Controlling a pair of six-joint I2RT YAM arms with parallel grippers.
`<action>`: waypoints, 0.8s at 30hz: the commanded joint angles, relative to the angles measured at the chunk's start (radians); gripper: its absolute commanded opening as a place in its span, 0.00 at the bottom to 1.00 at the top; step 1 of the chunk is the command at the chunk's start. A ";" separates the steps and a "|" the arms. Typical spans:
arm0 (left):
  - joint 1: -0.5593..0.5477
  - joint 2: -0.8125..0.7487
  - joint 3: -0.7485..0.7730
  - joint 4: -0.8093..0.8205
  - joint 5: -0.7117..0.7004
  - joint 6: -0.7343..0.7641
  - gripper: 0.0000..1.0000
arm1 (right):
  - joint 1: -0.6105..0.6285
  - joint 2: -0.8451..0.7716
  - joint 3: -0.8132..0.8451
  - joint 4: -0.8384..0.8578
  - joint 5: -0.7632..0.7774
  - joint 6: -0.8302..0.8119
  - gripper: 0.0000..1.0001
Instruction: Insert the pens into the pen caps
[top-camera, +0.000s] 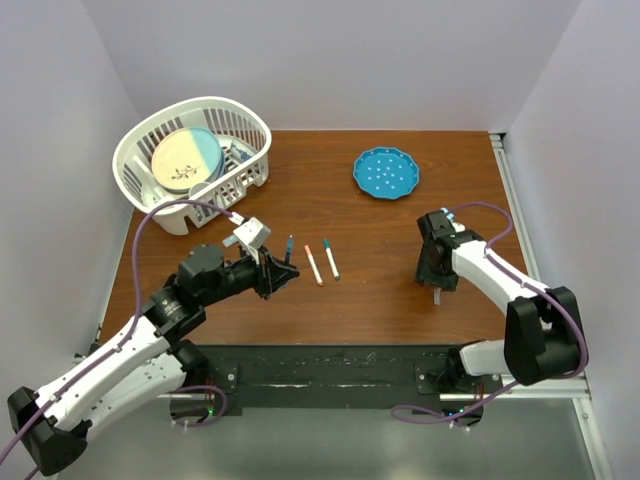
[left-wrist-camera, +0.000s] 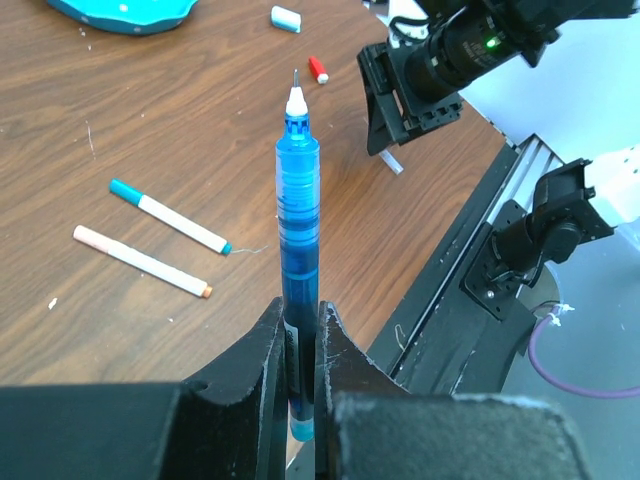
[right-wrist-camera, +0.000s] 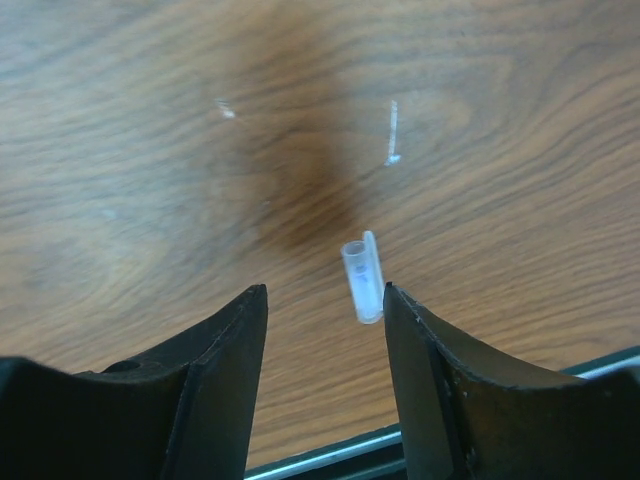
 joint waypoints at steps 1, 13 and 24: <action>0.006 -0.031 0.007 0.015 0.006 0.020 0.00 | -0.033 0.015 -0.001 0.014 0.044 0.012 0.55; 0.006 -0.067 -0.001 0.014 -0.031 0.003 0.00 | -0.140 0.047 -0.021 0.060 -0.088 -0.028 0.56; 0.007 -0.083 -0.002 0.010 -0.063 0.000 0.00 | -0.146 0.073 -0.019 0.103 -0.220 -0.098 0.51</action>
